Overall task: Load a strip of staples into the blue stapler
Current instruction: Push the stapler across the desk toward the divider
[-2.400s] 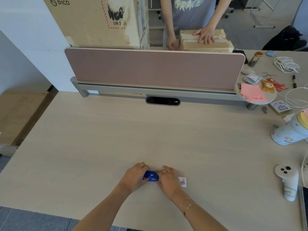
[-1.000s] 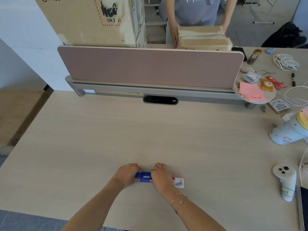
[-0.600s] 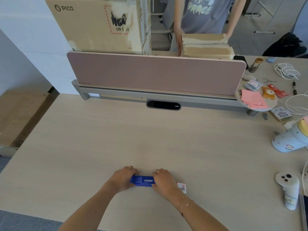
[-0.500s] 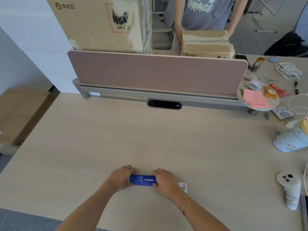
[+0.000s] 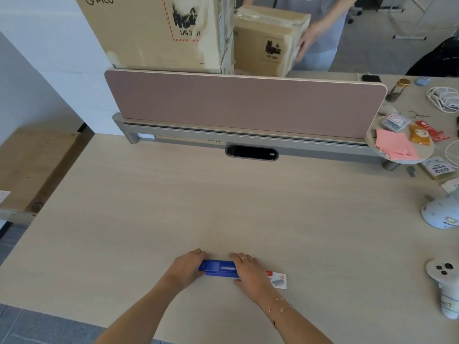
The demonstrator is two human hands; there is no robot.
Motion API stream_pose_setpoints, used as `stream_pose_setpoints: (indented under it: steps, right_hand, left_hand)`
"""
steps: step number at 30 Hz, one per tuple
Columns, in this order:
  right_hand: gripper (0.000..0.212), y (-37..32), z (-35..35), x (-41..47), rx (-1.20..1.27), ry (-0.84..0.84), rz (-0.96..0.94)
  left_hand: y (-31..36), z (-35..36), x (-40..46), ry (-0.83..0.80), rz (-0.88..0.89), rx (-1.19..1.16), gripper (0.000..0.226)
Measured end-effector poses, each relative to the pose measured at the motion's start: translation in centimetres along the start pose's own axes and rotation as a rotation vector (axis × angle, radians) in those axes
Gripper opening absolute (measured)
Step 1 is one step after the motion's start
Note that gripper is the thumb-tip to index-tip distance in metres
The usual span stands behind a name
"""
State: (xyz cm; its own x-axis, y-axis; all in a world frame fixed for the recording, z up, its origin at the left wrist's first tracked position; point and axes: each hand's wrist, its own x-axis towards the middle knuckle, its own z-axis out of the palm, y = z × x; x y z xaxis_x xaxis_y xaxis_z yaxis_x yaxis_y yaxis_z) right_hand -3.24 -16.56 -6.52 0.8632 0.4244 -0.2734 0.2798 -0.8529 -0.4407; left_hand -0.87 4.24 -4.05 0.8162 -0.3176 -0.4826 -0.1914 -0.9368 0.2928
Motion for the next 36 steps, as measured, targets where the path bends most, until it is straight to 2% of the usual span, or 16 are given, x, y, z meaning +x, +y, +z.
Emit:
stream_pose_setpoints:
  steps: [13, 36]
  right_hand:
    - [0.034, 1.3, -1.1, 1.7, 0.006, 0.005, 0.016]
    - [0.028, 9.1, -12.9, 11.3, -0.08, 0.099, 0.071]
  left_hand:
    - [0.8, -2.0, 1.3, -0.028, 0.042, 0.011, 0.018]
    - [3.9, -11.7, 14.5, 0.065, 0.19, 0.023, 0.016]
